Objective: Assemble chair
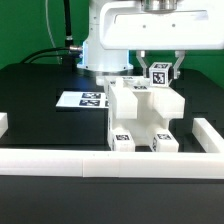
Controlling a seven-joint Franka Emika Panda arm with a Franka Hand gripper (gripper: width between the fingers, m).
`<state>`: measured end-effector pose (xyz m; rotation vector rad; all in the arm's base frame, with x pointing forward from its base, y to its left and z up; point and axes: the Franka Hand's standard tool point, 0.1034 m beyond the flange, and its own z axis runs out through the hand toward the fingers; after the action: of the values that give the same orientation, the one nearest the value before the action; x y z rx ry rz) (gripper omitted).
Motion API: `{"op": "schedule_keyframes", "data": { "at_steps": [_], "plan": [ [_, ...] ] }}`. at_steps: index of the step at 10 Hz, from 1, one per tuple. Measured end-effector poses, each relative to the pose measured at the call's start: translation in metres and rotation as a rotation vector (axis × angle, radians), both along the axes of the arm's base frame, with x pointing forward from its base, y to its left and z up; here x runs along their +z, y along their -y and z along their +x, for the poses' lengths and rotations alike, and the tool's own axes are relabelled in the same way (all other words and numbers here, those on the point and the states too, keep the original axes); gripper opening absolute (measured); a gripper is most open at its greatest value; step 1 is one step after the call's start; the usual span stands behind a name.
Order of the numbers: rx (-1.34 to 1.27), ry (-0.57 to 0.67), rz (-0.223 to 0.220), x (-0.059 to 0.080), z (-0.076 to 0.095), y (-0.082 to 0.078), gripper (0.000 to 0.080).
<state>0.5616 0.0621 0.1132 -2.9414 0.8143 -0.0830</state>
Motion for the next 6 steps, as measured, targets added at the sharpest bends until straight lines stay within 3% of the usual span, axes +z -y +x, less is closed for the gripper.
{"op": "schedule_keyframes", "data": {
  "at_steps": [6],
  "plan": [
    [-0.466,-0.031,0.054,-0.0003,0.0016,-0.0103,0.0271]
  ]
}}
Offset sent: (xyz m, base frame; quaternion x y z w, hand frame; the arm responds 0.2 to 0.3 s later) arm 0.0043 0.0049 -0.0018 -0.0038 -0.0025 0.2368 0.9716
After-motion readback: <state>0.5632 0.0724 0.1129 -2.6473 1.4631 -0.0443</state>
